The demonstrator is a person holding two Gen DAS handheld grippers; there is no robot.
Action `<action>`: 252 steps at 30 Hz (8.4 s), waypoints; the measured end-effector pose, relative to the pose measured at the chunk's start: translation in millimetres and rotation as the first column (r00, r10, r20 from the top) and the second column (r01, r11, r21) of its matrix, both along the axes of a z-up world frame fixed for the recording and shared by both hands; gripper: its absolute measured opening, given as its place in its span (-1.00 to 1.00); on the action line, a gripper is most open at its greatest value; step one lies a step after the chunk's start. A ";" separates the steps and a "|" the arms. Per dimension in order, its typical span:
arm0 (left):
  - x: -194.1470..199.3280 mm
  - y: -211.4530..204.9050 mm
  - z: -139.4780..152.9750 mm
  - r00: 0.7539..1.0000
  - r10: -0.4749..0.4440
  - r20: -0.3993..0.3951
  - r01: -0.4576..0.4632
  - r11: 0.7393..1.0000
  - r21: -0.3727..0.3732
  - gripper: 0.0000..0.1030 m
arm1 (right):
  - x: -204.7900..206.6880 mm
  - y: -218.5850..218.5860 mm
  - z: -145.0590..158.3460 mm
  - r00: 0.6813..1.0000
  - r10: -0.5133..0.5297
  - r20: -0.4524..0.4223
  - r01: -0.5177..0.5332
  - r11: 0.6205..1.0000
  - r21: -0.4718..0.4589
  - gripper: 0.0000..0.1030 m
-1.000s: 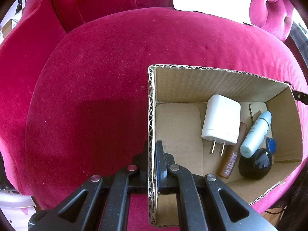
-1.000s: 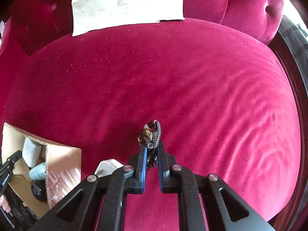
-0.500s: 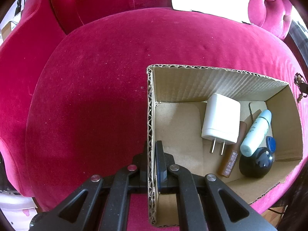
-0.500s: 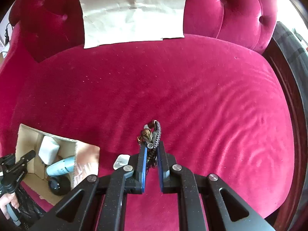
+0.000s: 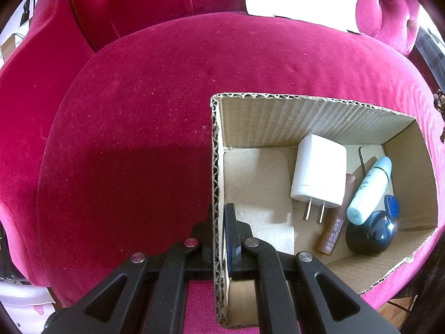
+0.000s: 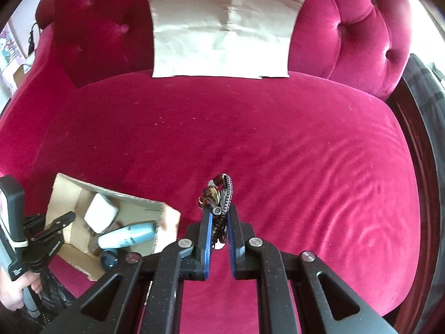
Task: Organize rigid objects
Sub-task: 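Lift the keychain with the right gripper and carry it over the box, then lower the keychain into the box and open the right gripper, then move the right gripper to the small white plug and grasp it, then carry the white plug with the right gripper over the box, then lower the plug into the box and open the right gripper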
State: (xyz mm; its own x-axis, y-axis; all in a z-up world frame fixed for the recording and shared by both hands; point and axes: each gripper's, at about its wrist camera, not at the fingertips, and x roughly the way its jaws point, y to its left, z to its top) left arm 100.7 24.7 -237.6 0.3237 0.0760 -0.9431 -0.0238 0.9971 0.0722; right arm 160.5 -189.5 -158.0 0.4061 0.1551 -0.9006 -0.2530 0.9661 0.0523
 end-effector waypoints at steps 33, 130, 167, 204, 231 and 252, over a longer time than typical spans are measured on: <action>-6.9 6.7 -4.6 1.000 0.004 0.017 -0.004 1.000 -0.014 -0.93 | -46.6 122.2 -17.9 0.961 0.272 -0.050 -0.271 0.962 0.021 -0.84; -6.1 1.1 -3.3 1.000 0.000 0.004 0.000 1.000 0.002 -0.93 | -20.7 -37.7 -45.2 1.000 0.026 -0.011 -0.027 0.998 -0.057 0.99; -1.9 -1.3 -4.3 1.000 -0.006 0.000 0.006 1.000 0.007 -0.93 | 26.6 8.2 -97.8 0.983 0.152 -0.102 -0.152 0.988 0.007 -0.33; -0.2 -3.2 -1.5 1.000 -0.012 0.003 0.012 1.000 0.013 -0.93 | -19.0 26.1 -9.8 0.990 0.144 -0.017 -0.144 0.989 -0.025 -0.33; -1.9 2.0 -2.0 1.000 -0.003 0.007 0.003 1.000 -0.002 -0.94 | -35.8 111.1 -10.1 0.960 0.278 -0.031 -0.277 0.961 0.006 -0.33; -2.0 3.5 -3.2 1.000 0.004 0.008 -0.003 1.000 -0.008 -0.93 | -26.5 138.1 -46.2 0.971 0.231 -0.065 -0.230 0.973 0.018 -0.33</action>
